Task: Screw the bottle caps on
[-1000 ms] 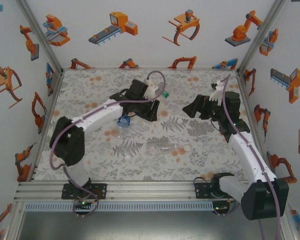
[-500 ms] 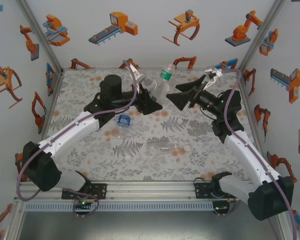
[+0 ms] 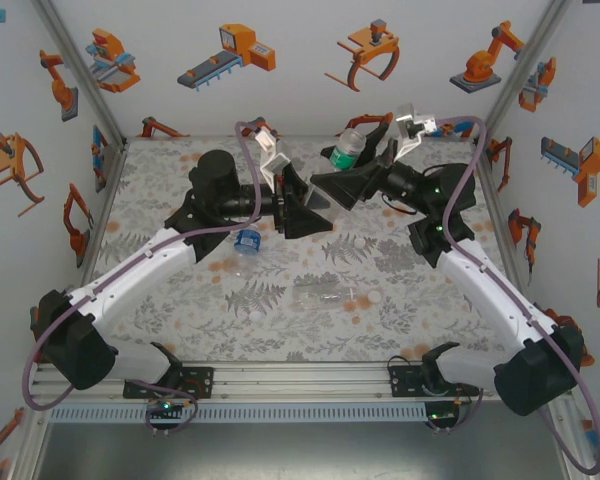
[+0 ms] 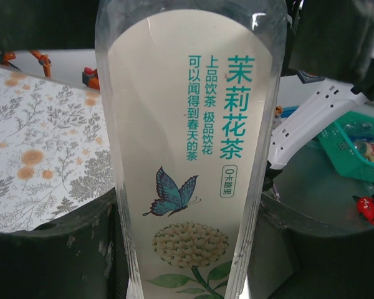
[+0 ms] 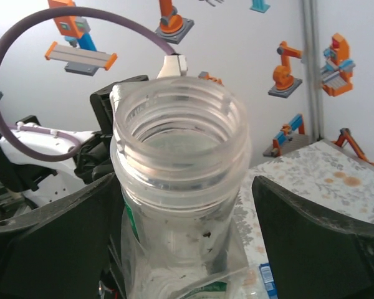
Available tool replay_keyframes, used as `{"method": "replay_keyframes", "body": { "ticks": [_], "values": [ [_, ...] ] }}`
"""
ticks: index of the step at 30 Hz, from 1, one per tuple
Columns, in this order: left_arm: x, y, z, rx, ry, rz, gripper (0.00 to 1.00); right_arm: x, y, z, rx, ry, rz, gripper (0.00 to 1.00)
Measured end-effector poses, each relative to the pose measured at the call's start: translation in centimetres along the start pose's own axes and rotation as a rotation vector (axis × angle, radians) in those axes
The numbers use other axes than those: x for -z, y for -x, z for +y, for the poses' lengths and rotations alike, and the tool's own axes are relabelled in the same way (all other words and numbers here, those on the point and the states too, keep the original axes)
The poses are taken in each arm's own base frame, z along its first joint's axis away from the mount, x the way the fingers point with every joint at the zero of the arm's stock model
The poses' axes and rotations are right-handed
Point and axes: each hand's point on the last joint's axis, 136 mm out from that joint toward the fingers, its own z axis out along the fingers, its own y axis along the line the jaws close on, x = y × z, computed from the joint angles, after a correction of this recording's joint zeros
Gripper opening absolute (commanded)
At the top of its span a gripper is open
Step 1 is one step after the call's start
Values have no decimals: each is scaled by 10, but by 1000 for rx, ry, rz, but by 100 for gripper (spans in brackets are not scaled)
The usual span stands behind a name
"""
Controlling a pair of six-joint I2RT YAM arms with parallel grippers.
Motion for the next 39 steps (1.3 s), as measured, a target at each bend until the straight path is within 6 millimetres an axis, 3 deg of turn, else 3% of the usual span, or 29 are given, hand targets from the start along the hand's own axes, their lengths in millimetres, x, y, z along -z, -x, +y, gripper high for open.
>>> {"method": "replay_keyframes", "body": {
  "ticks": [6,12,15,26,39],
  "values": [
    [-1,3,-5,-7,-18,-2,51,-2,-2,6,-17,24,10,50],
    [-4,6,-12,-8,-28,19,72,-1,-1,10,-13,37,9,39],
    [-6,14,-20,-25,-41,21,74,-2,-3,11,-17,43,15,38],
    [-17,19,-22,-33,-52,47,70,-2,-4,15,-17,59,24,36],
    [-20,9,-19,-18,-50,80,50,-3,-5,17,-20,65,26,35]
  ]
}}
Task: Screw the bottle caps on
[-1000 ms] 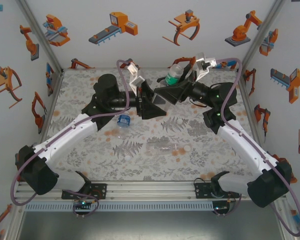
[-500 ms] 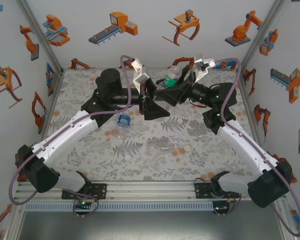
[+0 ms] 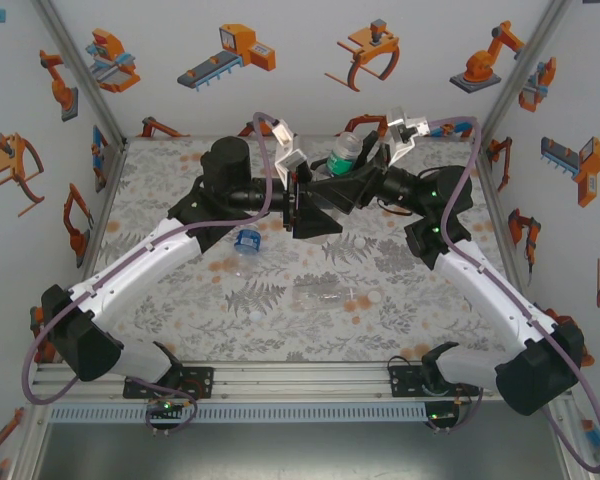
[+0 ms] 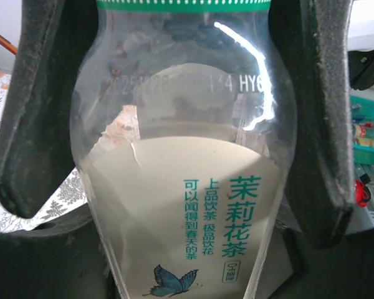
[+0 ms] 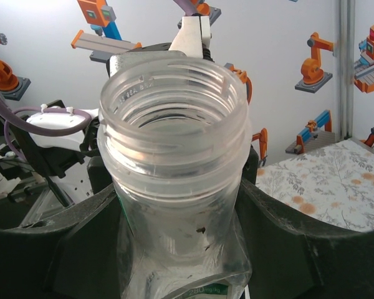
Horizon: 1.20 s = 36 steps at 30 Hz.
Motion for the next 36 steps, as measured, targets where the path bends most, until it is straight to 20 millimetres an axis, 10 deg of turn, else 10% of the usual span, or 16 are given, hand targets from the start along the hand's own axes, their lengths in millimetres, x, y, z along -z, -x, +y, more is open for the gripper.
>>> {"method": "replay_keyframes", "body": {
  "ticks": [5,10,14,26,36],
  "values": [
    [0,-1,0,-3,1,5,43,0,0,0,-1,1,1,38],
    [2,-3,1,-10,12,14,39,-1,-2,0,-6,-2,6,72],
    [11,-3,2,-12,34,26,38,2,0,-1,4,-39,6,80],
    [77,6,20,-48,212,29,22,34,0,-5,115,-290,54,74],
    [112,-17,46,-2,312,66,0,90,-84,-75,-32,-688,265,66]
  ]
}}
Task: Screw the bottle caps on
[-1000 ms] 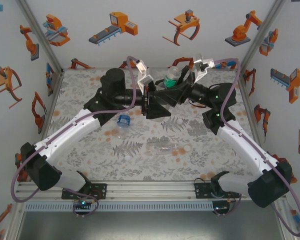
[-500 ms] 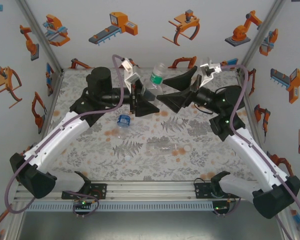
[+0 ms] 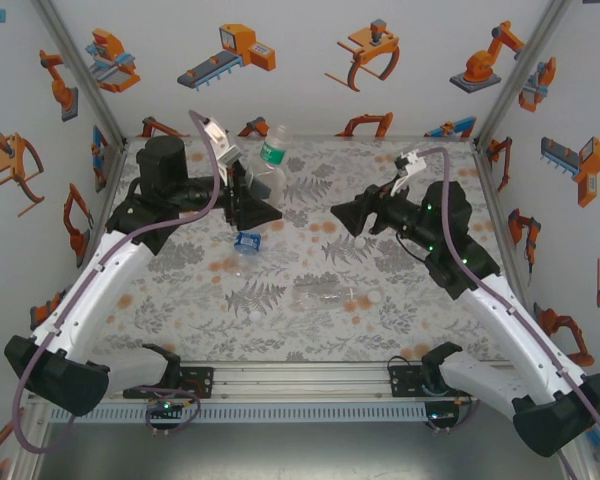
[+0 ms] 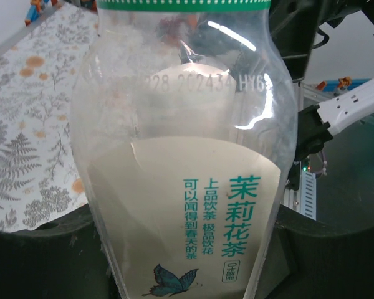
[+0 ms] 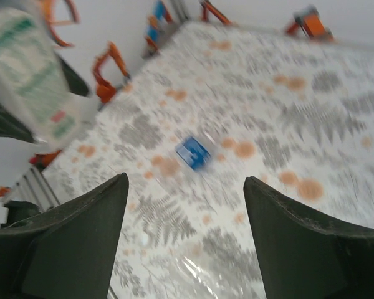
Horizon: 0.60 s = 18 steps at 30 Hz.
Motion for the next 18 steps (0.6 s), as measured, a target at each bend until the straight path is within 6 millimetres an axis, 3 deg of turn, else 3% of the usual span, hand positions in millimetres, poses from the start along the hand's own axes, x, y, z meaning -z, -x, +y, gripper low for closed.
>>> {"method": "replay_keyframes", "body": {
  "ticks": [7,15,18],
  "values": [
    [-5,-31,10,30,3,57,0,5,-75,-52,-73,-235,226,62],
    [-9,-85,38,44,120,155,0,19,-141,-91,-131,-450,464,56],
    [-8,-95,47,30,171,186,0,26,-163,-106,-163,-534,539,53]
  ]
}}
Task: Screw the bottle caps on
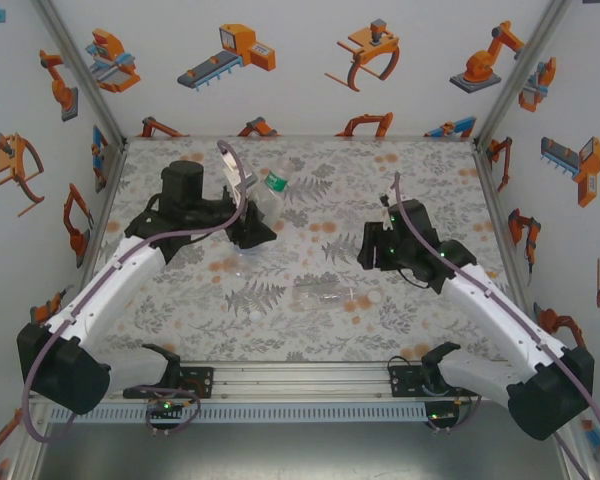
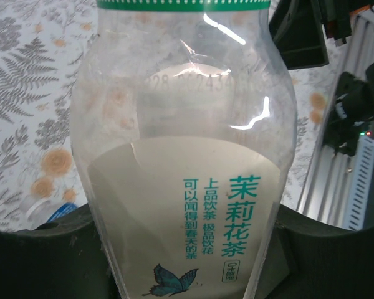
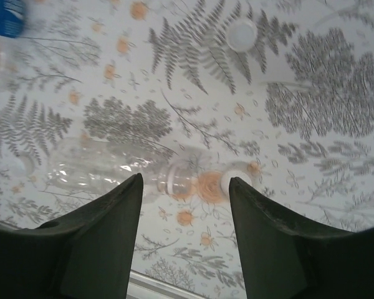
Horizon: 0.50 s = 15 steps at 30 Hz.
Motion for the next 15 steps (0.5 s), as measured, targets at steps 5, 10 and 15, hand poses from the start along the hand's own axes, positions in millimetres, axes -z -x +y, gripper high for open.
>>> {"method": "replay_keyframes", "body": {
  "ticks": [5,10,15],
  "values": [
    [7,1,9,-40,82,3,0,-20,-34,-22,-47,-102,120,56],
    [15,3,11,-63,133,-7,0,-40,-74,-43,-88,-180,228,56],
    [15,0,14,-60,150,1,0,-56,-99,-53,-112,-218,297,57]
  ]
}}
